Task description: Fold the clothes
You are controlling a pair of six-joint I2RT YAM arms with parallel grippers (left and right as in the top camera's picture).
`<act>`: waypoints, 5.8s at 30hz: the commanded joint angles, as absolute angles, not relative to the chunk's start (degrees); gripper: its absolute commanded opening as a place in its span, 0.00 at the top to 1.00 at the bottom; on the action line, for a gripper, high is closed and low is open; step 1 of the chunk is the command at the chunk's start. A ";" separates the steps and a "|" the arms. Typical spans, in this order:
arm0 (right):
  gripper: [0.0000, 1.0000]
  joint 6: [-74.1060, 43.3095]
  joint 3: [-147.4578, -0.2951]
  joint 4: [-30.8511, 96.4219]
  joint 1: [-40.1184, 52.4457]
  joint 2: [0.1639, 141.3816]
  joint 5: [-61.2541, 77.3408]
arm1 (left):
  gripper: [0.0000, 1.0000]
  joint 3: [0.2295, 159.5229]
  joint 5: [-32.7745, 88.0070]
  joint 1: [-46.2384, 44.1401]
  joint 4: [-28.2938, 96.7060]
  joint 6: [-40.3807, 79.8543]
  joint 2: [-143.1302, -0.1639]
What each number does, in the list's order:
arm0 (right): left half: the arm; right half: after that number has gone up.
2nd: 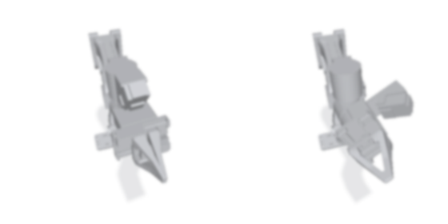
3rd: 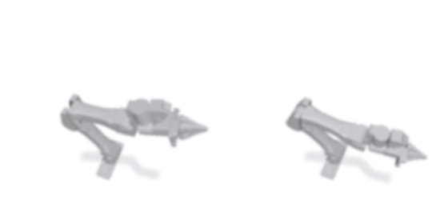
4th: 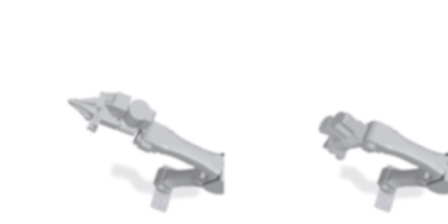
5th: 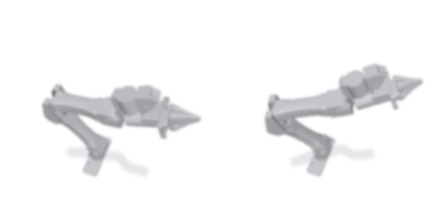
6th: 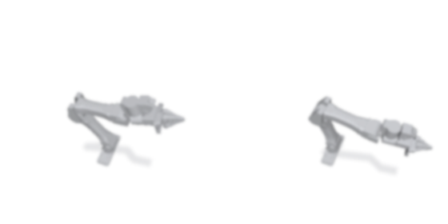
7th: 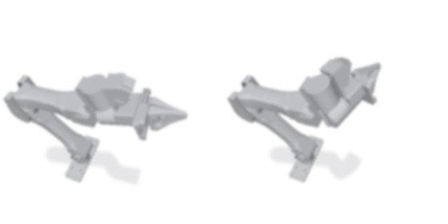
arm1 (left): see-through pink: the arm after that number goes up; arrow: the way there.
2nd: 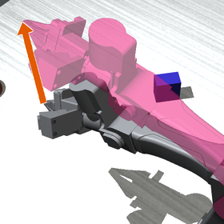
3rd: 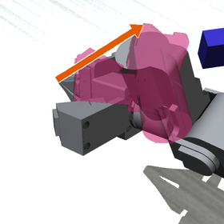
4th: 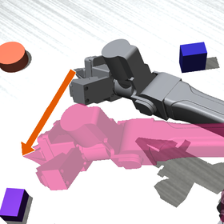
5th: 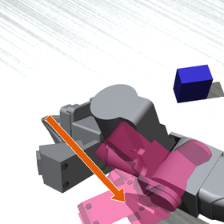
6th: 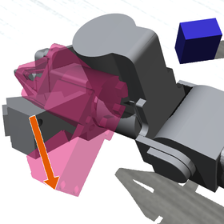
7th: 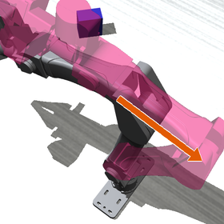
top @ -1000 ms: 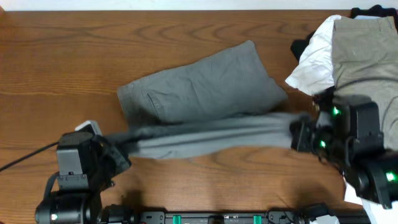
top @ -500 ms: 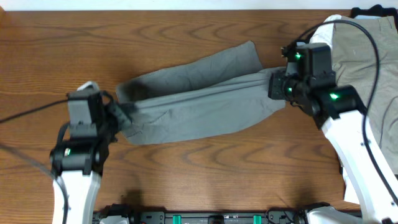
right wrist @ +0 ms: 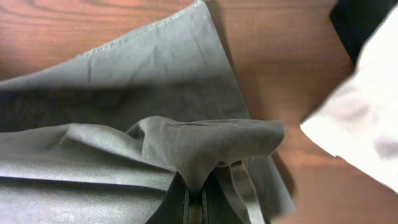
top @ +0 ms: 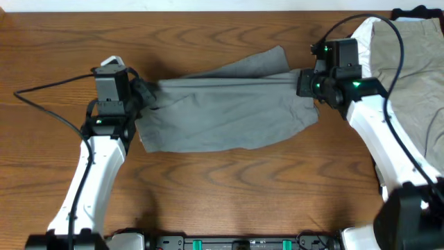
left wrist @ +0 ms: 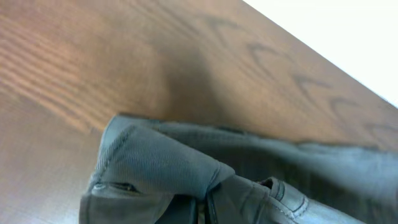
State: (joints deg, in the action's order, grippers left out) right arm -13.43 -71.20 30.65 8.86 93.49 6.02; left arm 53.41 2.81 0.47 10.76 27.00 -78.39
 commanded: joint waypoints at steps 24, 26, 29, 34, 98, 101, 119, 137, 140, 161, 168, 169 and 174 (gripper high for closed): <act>0.01 -11.94 -72.31 1.50 5.76 110.06 -0.38 | 0.02 54.52 -12.91 2.72 -8.67 26.63 -91.94; 0.01 -11.94 -72.49 2.79 5.78 108.86 1.91 | 0.02 54.52 -11.49 2.68 -7.03 26.37 -91.24; 0.01 -11.90 -72.49 6.63 6.13 106.45 4.86 | 0.02 54.52 -6.04 2.66 -3.84 23.05 -90.15; 0.01 -10.57 -72.49 14.09 7.77 104.51 8.58 | 0.02 54.52 0.19 2.66 3.11 20.51 -89.14; 0.01 -25.06 -74.26 -7.31 15.00 107.83 -1.85 | 0.02 54.50 -3.64 2.68 14.52 16.08 -89.14; 0.01 -20.60 -74.26 1.91 13.47 101.89 -1.32 | 0.02 54.50 -1.56 2.68 16.08 13.32 -89.17; 0.12 -3.88 -73.97 29.98 5.23 98.35 19.97 | 0.60 54.50 19.03 2.68 21.02 11.05 -89.38; 0.27 -3.09 -73.97 29.50 4.82 105.27 19.94 | 0.94 54.50 18.41 2.68 15.94 10.52 -98.56; 0.24 -3.07 -73.97 29.12 3.40 105.54 19.68 | 0.94 54.50 18.41 2.68 15.07 10.55 -101.75; 0.26 -2.28 -73.97 28.42 1.93 118.26 19.99 | 0.94 54.50 18.35 2.68 16.86 10.52 -105.19; 0.30 -2.31 -73.97 27.18 2.02 118.26 22.79 | 0.94 54.50 18.35 2.68 16.91 10.52 -105.19; 0.31 -2.83 -73.97 26.96 2.07 118.26 22.79 | 0.94 54.50 18.35 2.68 16.95 10.55 -105.19; 0.26 -4.05 -74.63 24.18 1.56 117.64 23.92 | 0.94 54.50 18.39 3.01 17.54 10.55 -105.12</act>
State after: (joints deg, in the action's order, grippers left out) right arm -3.22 -74.26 24.73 1.72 116.64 21.63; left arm 54.63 18.96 2.81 16.05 11.53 -103.13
